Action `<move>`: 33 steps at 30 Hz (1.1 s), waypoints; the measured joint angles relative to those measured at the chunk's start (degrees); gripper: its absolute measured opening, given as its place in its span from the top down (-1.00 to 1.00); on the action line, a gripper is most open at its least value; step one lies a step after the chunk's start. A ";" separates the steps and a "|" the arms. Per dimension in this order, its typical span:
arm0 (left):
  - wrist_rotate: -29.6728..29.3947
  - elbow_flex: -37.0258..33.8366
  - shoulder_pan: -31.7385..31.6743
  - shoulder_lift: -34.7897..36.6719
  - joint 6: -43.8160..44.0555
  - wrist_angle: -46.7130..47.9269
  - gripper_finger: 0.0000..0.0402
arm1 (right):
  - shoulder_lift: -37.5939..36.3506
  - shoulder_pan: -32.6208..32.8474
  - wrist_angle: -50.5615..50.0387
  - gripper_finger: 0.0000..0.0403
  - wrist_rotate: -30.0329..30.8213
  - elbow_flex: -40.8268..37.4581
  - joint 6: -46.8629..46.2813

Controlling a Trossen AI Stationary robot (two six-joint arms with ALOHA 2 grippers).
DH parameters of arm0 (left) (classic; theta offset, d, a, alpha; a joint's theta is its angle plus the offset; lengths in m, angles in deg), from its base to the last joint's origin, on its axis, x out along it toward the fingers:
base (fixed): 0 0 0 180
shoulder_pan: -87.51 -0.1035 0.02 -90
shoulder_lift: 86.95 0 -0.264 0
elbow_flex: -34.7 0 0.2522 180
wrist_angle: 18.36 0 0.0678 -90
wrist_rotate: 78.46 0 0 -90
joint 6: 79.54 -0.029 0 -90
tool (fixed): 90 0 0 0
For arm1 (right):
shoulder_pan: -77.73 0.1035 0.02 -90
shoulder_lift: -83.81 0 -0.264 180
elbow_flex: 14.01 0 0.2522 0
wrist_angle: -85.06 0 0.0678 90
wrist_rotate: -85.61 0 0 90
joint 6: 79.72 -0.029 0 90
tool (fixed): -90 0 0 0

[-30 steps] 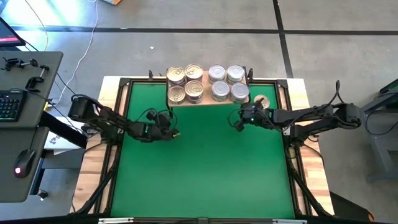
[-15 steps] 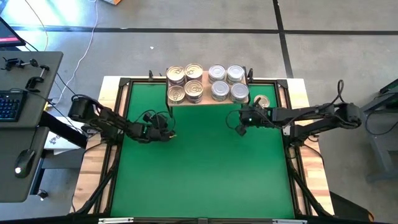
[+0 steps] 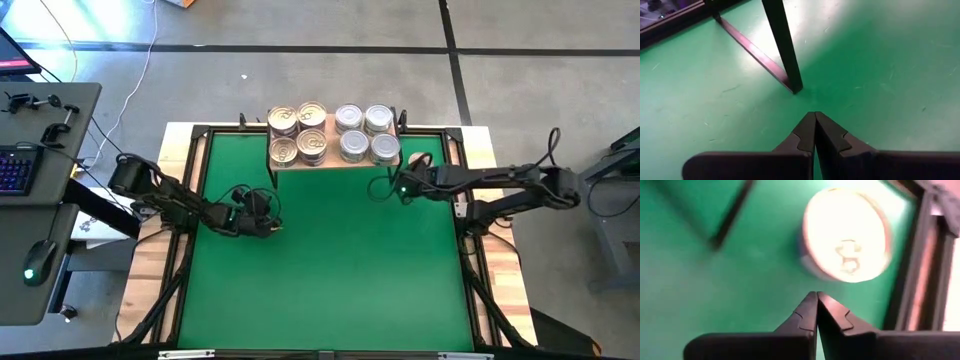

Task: Stack canned seafood by type on shelf
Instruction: Stack the blue tuna can on top of the other blue tuna can on the shelf

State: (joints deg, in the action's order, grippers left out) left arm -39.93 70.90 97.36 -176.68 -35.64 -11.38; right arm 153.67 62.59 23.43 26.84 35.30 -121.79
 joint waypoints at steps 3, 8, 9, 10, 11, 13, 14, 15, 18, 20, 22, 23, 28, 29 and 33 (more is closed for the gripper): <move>-0.11 0.00 0.41 0.01 -0.02 0.09 1.00 | 0.00 -2.29 0.97 1.00 3.77 -1.04 -1.73; -0.11 0.00 0.51 0.00 -0.48 -0.01 1.00 | 0.00 -6.76 5.18 1.00 8.13 -1.66 -0.25; -0.13 0.00 0.51 0.00 -0.46 -0.02 1.00 | 0.00 -7.85 5.80 1.00 8.53 -1.68 0.71; -0.13 0.00 0.51 0.02 -0.48 0.00 1.00 | 0.00 -9.03 6.22 1.00 8.71 -1.68 2.00; -0.13 0.00 0.51 0.01 -0.48 -0.02 1.00 | 0.00 -10.22 6.57 1.00 8.65 -1.68 3.67; -0.13 0.00 0.51 0.02 -0.49 0.00 1.00 | 0.00 -12.32 7.68 1.00 7.83 -1.68 8.04; -0.13 0.00 0.51 0.01 -0.50 0.00 1.00 | 0.00 -13.23 8.59 1.00 7.18 -1.68 10.18; -0.13 0.00 0.51 0.01 -0.50 0.00 1.00 | 0.00 -14.05 9.51 1.00 6.12 -1.68 12.36; -0.13 0.00 0.51 0.01 -0.50 -0.01 1.00 | 0.19 -16.00 11.76 1.00 2.83 -1.68 18.22; -0.13 0.00 0.51 0.00 -0.50 0.00 1.00 | 0.75 -16.99 12.37 1.00 1.29 -1.68 20.14; -0.13 0.02 0.51 0.02 -0.48 -0.02 1.00 | 1.84 -17.88 12.43 1.00 -0.25 -1.68 21.45; -0.13 0.02 0.51 0.01 -0.50 -0.07 1.00 | 2.49 -18.21 12.42 1.00 -0.83 -1.68 21.87; -0.13 0.04 0.51 0.00 -0.52 -0.22 1.00 | 4.93 -18.49 12.50 1.00 -1.75 -1.44 23.15; -0.14 0.04 0.51 0.00 -0.52 -0.22 1.00 | 4.98 -18.19 12.24 1.00 -2.20 -1.43 23.12; -0.14 0.04 0.51 0.02 -0.52 -0.22 1.00 | 4.51 -15.96 10.20 1.00 -5.82 -1.37 20.56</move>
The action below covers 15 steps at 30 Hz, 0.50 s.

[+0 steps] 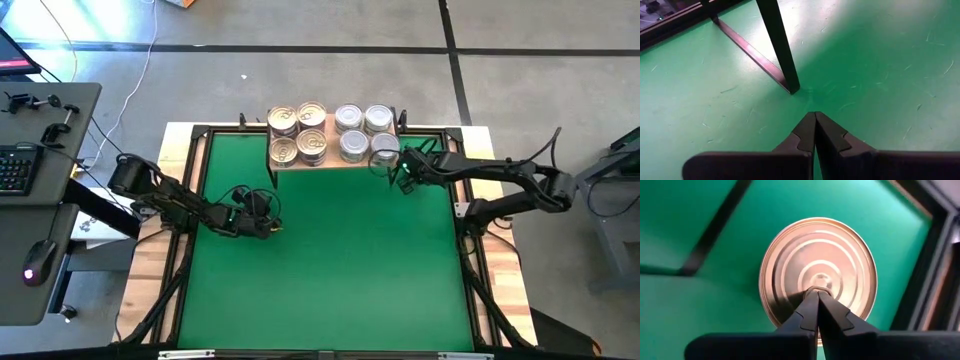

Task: Stack canned seafood by type on shelf
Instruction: Stack the blue tuna can on top of the other blue tuna can on the shelf

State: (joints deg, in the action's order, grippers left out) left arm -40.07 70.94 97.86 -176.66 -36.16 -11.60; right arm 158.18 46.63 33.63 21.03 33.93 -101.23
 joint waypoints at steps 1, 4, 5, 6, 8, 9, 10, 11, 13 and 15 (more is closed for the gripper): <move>0.00 0.00 0.00 -0.01 0.00 0.00 1.00 | -0.06 0.69 -0.80 1.00 -1.01 0.06 -1.20; 0.00 0.00 0.00 0.00 0.02 -0.03 1.00 | -0.10 2.91 -3.17 1.00 -1.60 0.15 -5.86; -0.01 0.00 0.00 -0.02 0.02 -0.02 1.00 | -0.12 3.70 -4.04 1.00 -1.59 0.17 -7.43; -0.01 0.00 0.00 -0.02 0.00 -0.02 1.00 | -0.12 4.34 -4.76 1.00 -1.58 0.17 -8.77; 0.01 0.00 0.00 -0.01 0.00 -0.02 1.00 | -0.12 5.63 -5.98 1.00 -1.41 0.20 -11.16; -0.01 0.00 0.00 -0.01 -0.01 0.00 1.00 | -0.12 6.30 -6.60 1.00 -1.34 0.20 -12.17; 0.01 0.00 0.00 -0.01 -0.01 0.00 1.00 | -0.12 7.00 -7.13 1.00 -1.20 0.20 -13.16; 0.00 0.00 0.00 -0.02 -0.01 0.00 1.00 | -0.08 7.77 -7.64 1.00 -0.98 0.20 -14.21; 0.01 0.00 0.00 -0.01 -0.02 0.00 1.00 | -0.07 9.47 -8.74 1.00 -0.75 0.20 -16.17; 0.01 0.00 0.00 -0.02 -0.02 0.00 1.00 | 0.01 11.43 -9.71 1.00 -0.43 0.17 -18.01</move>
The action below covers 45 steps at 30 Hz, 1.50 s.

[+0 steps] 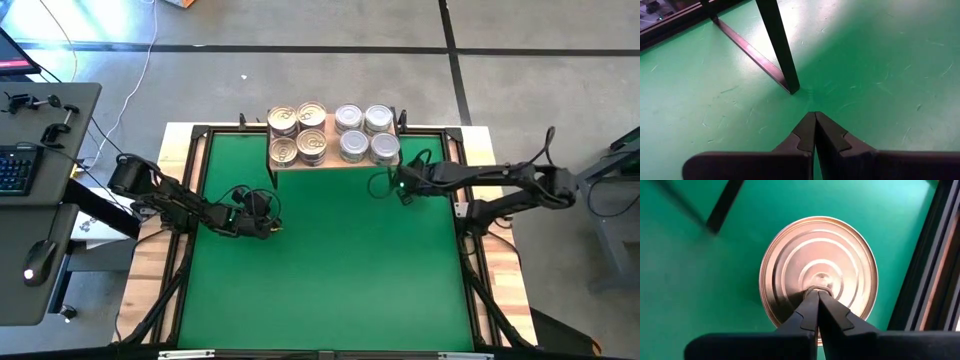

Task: Stack canned seafood by type on shelf
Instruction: Stack the blue tuna can on top of the other blue tuna can on the shelf

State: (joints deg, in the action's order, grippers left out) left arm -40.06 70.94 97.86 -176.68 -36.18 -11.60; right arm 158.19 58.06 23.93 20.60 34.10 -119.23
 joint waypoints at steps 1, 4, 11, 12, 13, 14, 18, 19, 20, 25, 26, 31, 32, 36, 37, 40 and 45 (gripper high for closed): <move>-0.02 0.00 0.00 0.02 0.00 0.02 1.00 | 0.03 1.04 -0.59 1.00 0.05 0.00 -1.05; 0.00 0.00 0.00 0.01 0.00 0.02 1.00 | 0.03 4.17 -2.02 1.00 -0.43 0.00 -4.14; 0.00 0.00 0.02 0.00 0.04 0.02 1.00 | 0.11 14.21 -3.47 1.00 -6.12 2.03 -11.80; 0.00 0.00 0.12 0.01 0.06 0.02 1.00 | 0.14 15.94 -2.99 1.00 -7.86 2.59 -12.58; 0.00 0.00 0.29 0.00 0.04 -0.03 1.00 | 0.18 17.85 -2.05 1.00 -9.78 3.19 -13.10; 0.05 0.00 0.54 0.00 0.04 -0.21 1.00 | 0.26 19.84 -0.71 1.00 -12.03 3.77 -13.52; 0.86 0.00 2.12 0.01 0.04 -0.92 1.00 | 0.56 26.97 11.06 1.00 -18.57 4.31 -13.61; 1.28 0.00 2.72 0.00 0.02 -1.38 1.00 | 1.00 28.63 15.74 1.00 -19.13 3.98 -12.66; 1.64 0.00 3.47 0.00 -0.02 -2.25 1.00 | 1.76 30.27 20.98 1.00 -19.31 3.73 -11.18; 1.73 0.03 7.89 0.01 -2.38 -8.76 1.00 | 12.42 35.19 52.00 1.00 -17.93 3.76 0.78; 1.75 0.24 8.79 0.01 -3.71 -10.24 1.00 | 15.31 35.60 59.93 1.00 -17.12 3.76 4.94; 2.09 3.77 13.22 0.02 -13.39 -13.91 1.00 | 21.40 39.13 85.58 1.00 -20.88 6.74 23.48; 2.22 4.88 13.99 0.01 -15.29 -13.92 1.00 | 20.51 39.72 84.71 1.00 -22.09 7.45 25.48; 3.05 9.06 16.37 0.01 -20.72 -13.97 1.00 | 13.98 42.70 73.97 1.00 -19.59 8.57 29.70; 3.17 9.89 16.87 0.02 -21.70 -13.92 1.00 | 11.73 43.93 70.88 1.00 -18.10 8.66 30.04; 4.14 12.00 18.03 0.01 -23.12 -13.99 1.00 | 5.25 47.57 59.46 1.00 -11.75 8.76 28.62; 8.07 12.70 18.62 0.02 -23.02 -13.56 1.00 | -0.25 51.45 41.51 1.00 -4.46 8.76 19.25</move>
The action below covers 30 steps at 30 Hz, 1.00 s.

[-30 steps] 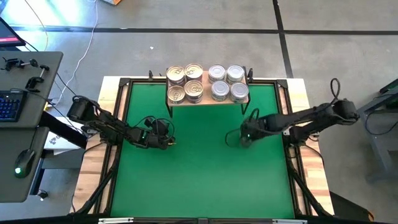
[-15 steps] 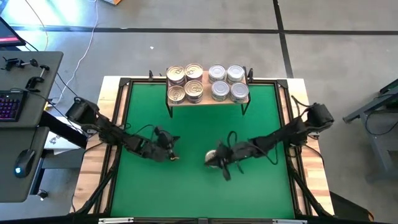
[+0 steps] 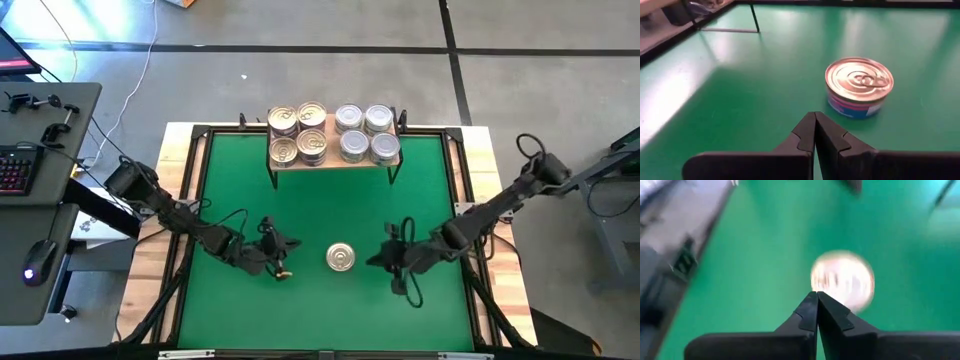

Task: Stack canned seafood by type on shelf
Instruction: Stack the blue tuna can on top of the other blue tuna can on the shelf

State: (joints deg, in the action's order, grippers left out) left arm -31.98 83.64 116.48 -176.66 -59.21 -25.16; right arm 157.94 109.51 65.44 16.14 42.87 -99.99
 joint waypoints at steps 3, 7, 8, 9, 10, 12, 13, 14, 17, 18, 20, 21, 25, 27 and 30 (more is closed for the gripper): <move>0.17 0.00 -0.07 0.00 1.59 0.21 1.00 | 1.18 0.35 -6.47 0.93 -0.54 -0.38 -4.86; 0.62 -0.02 -0.11 -0.02 2.12 -0.36 1.00 | 6.15 0.04 -7.61 0.61 -3.89 -2.53 -6.81; 1.04 -0.02 -0.11 -0.02 2.34 -0.37 1.00 | 7.85 -0.05 -6.25 0.49 -4.46 -3.07 -6.61; 1.46 -0.02 -0.11 -0.04 2.40 -0.24 1.00 | 9.66 -0.17 -4.36 0.37 -4.66 -3.55 -6.30; 1.96 -0.02 -0.11 -0.07 2.37 -0.13 1.00 | 11.46 -0.40 -2.46 0.23 -4.71 -3.90 -5.51; 3.31 -0.02 -0.11 -0.07 1.72 0.05 1.00 | 15.25 -1.09 1.32 -0.05 -4.60 -4.00 -2.22; 3.99 -0.02 -0.18 -0.07 1.57 0.13 1.00 | 17.05 -1.51 3.05 -0.20 -4.58 -4.00 -0.10; 4.67 -0.02 -0.41 -0.07 1.66 0.12 1.00 | 18.68 -1.98 5.35 -0.33 -4.52 -4.04 1.75; 9.33 -0.02 -1.54 -0.07 3.05 -0.23 1.00 | 22.78 -3.96 14.37 -0.69 -4.58 -4.00 5.11; 10.89 -0.02 -1.87 -0.07 3.60 -0.32 1.00 | 23.85 -4.84 16.13 -0.78 -4.53 -3.98 5.15; 13.27 -0.01 -2.32 -0.30 4.70 -0.37 1.00 | 25.46 -6.47 17.96 -0.92 -4.59 -4.00 4.52; 14.20 -0.02 -2.42 -0.65 5.06 -0.48 1.00 | 26.05 -7.13 19.39 -0.95 -3.91 -3.99 4.22; 15.25 -0.04 -2.45 -3.53 5.10 -2.85 1.00 | 29.26 -8.71 27.92 -0.94 -3.45 -4.00 6.24; 15.48 -0.08 -2.46 -5.91 5.04 -5.66 1.00 | 30.81 -9.27 33.85 -0.94 -3.22 -4.00 8.45; 15.70 -0.09 -2.78 -9.50 5.02 -10.89 1.00 | 33.23 -10.56 40.72 -0.94 -3.07 -3.98 10.18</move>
State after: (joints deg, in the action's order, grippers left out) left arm -16.28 83.55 113.70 -186.16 -54.18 -36.06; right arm 191.17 98.95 106.16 13.07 38.89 -89.81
